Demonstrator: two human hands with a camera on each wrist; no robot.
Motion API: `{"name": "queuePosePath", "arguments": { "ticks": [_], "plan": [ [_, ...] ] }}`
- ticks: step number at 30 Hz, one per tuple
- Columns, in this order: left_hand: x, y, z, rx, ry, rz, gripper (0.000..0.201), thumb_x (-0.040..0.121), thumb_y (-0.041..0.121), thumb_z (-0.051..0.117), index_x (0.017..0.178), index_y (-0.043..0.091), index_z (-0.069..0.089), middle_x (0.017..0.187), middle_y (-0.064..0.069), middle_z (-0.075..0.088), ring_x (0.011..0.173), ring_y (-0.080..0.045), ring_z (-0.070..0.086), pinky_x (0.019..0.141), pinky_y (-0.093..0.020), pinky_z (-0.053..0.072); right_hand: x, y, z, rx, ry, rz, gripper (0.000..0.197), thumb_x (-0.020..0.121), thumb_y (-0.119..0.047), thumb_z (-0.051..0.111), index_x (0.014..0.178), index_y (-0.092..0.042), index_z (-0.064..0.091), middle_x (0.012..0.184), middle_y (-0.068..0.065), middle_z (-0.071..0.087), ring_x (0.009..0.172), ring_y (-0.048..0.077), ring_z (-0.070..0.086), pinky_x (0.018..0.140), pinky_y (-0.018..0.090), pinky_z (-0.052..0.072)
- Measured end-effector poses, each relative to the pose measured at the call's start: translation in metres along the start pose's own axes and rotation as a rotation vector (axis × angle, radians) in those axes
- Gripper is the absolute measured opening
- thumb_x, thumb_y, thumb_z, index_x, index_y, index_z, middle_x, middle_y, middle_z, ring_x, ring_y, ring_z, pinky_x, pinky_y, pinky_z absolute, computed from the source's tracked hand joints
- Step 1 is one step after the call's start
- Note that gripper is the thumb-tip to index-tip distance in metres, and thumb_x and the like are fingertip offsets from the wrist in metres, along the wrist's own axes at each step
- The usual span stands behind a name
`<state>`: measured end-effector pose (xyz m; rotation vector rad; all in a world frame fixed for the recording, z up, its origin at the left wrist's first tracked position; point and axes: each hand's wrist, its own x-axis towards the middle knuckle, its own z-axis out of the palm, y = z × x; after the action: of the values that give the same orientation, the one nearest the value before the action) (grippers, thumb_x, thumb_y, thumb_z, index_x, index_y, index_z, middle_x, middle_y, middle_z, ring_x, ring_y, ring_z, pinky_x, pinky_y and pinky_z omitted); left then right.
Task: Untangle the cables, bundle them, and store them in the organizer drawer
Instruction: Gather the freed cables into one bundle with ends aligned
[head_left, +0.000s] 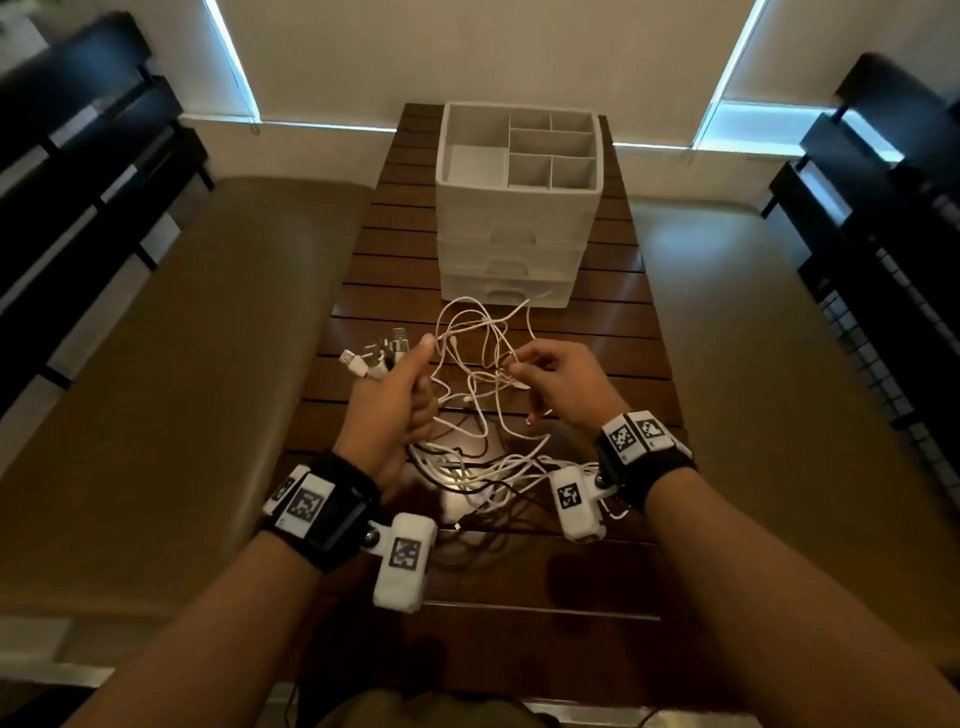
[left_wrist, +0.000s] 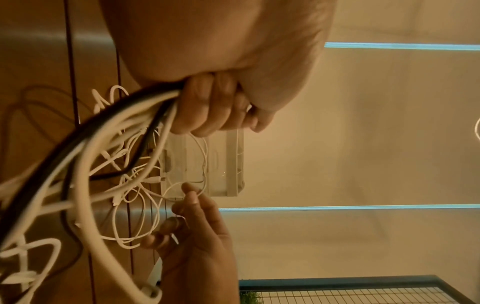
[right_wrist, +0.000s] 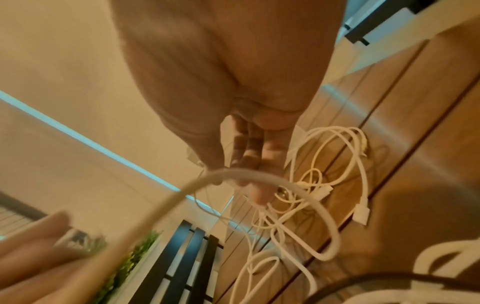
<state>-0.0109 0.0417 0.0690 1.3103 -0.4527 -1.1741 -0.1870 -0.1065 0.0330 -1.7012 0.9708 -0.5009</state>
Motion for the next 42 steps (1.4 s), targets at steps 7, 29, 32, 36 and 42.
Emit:
{"name": "queuePosePath", "arguments": {
  "ticks": [7,29,32,36,42],
  "plan": [
    [0.024,0.001,0.029,0.108,0.012,-0.061,0.031,0.101,0.035,0.067,0.114,0.008,0.076,0.054,0.009,0.034,0.044,-0.007,0.027,0.038,-0.021,0.022,-0.014,-0.024,0.009,-0.42,-0.096,-0.317,0.017,0.094,-0.022,0.076,0.11,-0.017,0.079,0.094,-0.001,0.057,0.07,0.005,0.058,0.061,0.027,0.055],
    [0.053,0.027,0.003,-0.134,0.146,0.161,0.021,0.107,0.024,0.06,0.106,0.007,0.074,0.05,0.01,0.028,0.039,-0.003,0.022,0.035,-0.019,0.019,-0.012,0.033,-0.025,-0.853,-0.164,-0.082,0.012,0.091,-0.013,0.073,0.088,-0.021,0.082,0.083,-0.003,0.076,0.073,0.011,0.067,0.07,0.026,0.051],
    [0.054,0.028,0.0,-0.13,0.152,0.164,0.021,0.106,0.026,0.061,0.102,0.01,0.074,0.049,0.01,0.028,0.038,-0.003,0.022,0.035,-0.019,0.019,-0.014,0.041,-0.037,-0.995,-0.158,0.094,0.013,0.092,-0.022,0.073,0.1,-0.029,0.081,0.095,0.002,0.076,0.088,0.022,0.072,0.078,0.035,0.059],
    [0.053,0.018,0.002,-0.094,0.151,0.104,0.021,0.105,0.028,0.064,0.102,0.01,0.075,0.053,0.009,0.031,0.041,-0.004,0.024,0.037,-0.019,0.021,-0.01,-0.004,-0.032,-0.991,-0.074,-0.08,0.048,0.096,-0.026,0.069,0.142,-0.032,0.059,0.139,0.004,0.055,0.127,0.027,0.051,0.105,0.048,0.048],
    [0.044,0.012,0.009,0.007,0.124,0.128,0.027,0.097,0.032,0.074,0.105,0.005,0.075,0.061,0.003,0.041,0.048,-0.01,0.031,0.041,-0.022,0.027,0.004,-0.105,0.004,-0.327,-0.186,-0.172,0.032,0.107,-0.04,0.051,0.112,-0.019,0.075,0.099,0.004,0.074,0.076,0.009,0.062,0.072,0.028,0.048]
  ]
}}
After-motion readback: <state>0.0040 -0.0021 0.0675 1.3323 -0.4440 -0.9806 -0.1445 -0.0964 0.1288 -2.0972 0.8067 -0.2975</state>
